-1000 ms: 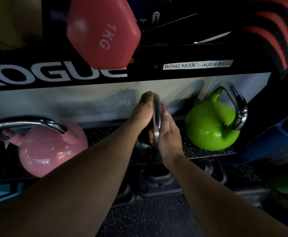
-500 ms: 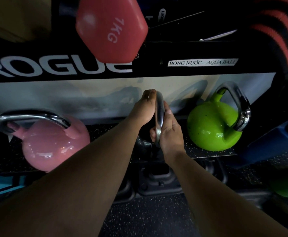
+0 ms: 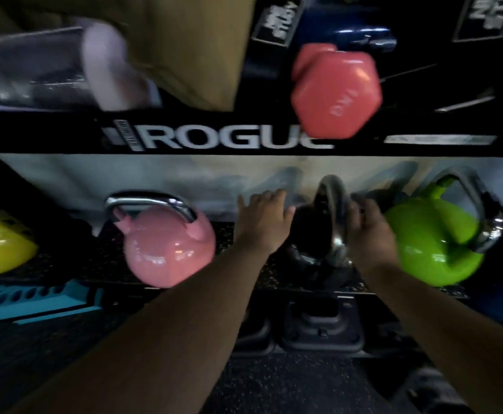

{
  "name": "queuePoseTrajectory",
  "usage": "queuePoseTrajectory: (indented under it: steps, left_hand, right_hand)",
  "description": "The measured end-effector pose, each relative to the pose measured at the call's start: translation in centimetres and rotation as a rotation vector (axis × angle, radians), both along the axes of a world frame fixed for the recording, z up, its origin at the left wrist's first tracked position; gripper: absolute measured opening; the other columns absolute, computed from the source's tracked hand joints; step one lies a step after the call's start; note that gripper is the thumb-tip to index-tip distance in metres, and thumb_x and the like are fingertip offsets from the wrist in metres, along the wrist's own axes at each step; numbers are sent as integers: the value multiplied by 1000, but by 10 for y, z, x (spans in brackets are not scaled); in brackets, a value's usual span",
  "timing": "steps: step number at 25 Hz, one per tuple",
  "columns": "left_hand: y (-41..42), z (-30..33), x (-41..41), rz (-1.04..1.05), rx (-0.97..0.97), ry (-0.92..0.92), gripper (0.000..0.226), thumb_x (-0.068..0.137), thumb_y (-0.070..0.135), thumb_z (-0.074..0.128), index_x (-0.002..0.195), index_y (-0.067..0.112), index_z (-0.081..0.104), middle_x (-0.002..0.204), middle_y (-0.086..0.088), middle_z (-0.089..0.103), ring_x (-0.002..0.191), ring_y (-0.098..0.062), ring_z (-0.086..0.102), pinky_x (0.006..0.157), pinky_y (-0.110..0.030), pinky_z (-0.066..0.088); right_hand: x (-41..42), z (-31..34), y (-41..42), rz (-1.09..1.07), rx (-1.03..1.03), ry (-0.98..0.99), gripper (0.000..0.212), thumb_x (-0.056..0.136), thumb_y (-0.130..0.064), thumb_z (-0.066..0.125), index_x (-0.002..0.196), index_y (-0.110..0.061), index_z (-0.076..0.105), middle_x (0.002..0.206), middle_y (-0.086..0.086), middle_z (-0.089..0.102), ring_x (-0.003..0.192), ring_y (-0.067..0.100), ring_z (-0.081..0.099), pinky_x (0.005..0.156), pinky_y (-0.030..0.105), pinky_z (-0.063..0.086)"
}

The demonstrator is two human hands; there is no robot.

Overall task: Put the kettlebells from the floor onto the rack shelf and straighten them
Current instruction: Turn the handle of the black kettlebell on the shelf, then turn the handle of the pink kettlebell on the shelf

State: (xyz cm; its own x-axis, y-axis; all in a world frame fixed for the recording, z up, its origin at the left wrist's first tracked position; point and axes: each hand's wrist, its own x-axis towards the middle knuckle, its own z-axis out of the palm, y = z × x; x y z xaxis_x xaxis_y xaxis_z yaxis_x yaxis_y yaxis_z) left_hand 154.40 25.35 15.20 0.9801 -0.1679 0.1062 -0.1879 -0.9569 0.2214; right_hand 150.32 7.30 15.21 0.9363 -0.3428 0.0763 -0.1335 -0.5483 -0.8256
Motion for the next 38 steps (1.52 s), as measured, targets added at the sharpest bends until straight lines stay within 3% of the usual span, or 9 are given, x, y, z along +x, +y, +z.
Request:
queuePoseTrajectory:
  steps: [3,6,11,15,22,29,32,36,38]
  left_hand:
    - [53,0,-7,-10,102,-128,48,97,42,34,138,18,46,144,-7,48,139,-27,30,115,-58,5]
    - [124,3,-14,207,74,-237,56,95,47,31,143,19,40,156,-11,30,146,-35,11,115,-61,0]
    - [225,1,-23,626,-513,-56,87,82,74,38,150,26,13,160,-13,12,142,-44,16,110,-63,21]
    - [238,-5,-30,624,-1016,170,97,76,78,48,150,36,1,157,-13,9,123,-41,50,85,-36,42]
    - [278,-2,16,457,-1176,293,95,86,59,56,153,25,-2,159,-15,13,139,-36,29,99,-38,32]
    - [271,-15,6,400,-1139,301,90,87,72,32,152,27,-11,160,-7,17,142,-30,25,109,-43,29]
    - [295,-14,22,286,-1275,394,88,84,70,41,152,23,11,136,-8,48,132,-29,40,105,-42,36]
    - [309,-13,29,220,-1289,500,95,74,75,46,149,22,24,148,-13,42,135,-28,40,113,-54,27]
    - [306,-15,26,209,-1260,411,89,77,77,41,150,28,22,149,-5,41,135,-23,39,113,-51,27]
  right_hand:
    - [3,18,20,-4,-458,-140,42,85,-11,57,128,-15,54,115,26,55,102,47,48,85,49,40]
    - [14,34,84,206,-593,-197,43,85,-19,57,128,-21,51,112,19,56,102,44,50,83,51,45]
    - [37,31,217,465,-362,7,42,93,-50,50,129,-29,53,118,13,58,112,32,54,91,42,46]
    - [50,20,278,578,-163,163,42,94,-54,48,118,-21,60,111,12,65,106,27,60,91,40,48]
    - [31,5,321,378,-11,100,34,96,-55,43,95,-23,55,80,2,63,70,19,60,55,29,40]
    - [18,14,330,338,537,142,33,100,-44,44,99,-26,71,90,12,73,83,22,67,75,36,49]
    - [7,9,348,365,545,175,34,102,-47,37,109,-33,68,97,0,72,94,17,66,78,33,50]
    - [13,13,351,457,568,211,27,101,-44,42,122,-37,57,95,4,72,87,16,69,79,29,50]
    - [17,12,348,492,597,231,36,102,-43,41,137,-45,45,119,0,68,109,13,64,91,23,45]
